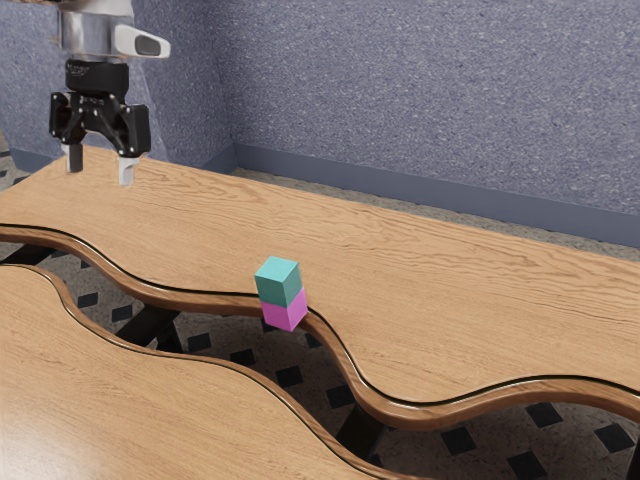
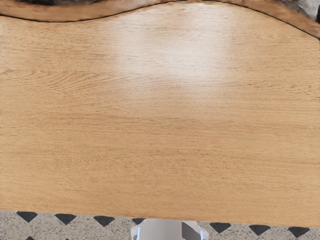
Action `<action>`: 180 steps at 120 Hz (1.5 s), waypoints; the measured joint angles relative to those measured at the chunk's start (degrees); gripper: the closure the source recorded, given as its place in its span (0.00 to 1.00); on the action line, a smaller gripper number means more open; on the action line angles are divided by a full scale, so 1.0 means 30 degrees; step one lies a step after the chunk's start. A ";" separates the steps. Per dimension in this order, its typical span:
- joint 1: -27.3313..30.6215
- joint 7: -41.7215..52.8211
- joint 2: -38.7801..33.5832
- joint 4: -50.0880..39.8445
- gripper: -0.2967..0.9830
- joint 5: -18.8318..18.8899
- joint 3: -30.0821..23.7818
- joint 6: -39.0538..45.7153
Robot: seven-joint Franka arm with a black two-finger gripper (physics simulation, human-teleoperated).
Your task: Pick up the blue block with one arm, and put the blue block on the table with one arm
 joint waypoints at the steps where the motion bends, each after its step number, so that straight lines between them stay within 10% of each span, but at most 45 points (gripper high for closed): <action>1: 0.0035 -0.0001 0.0003 -0.0007 0.23 0.0005 -0.0001 0.0220; 72: -0.1025 -0.0208 0.2535 0.5942 0.23 0.0481 -0.0004 0.3597; 110: -0.1462 -0.0218 0.1695 -0.7595 0.23 0.0037 -0.0752 1.2694; 180: -0.1519 -0.0058 0.8445 -0.3732 0.23 0.0110 -0.0621 1.7787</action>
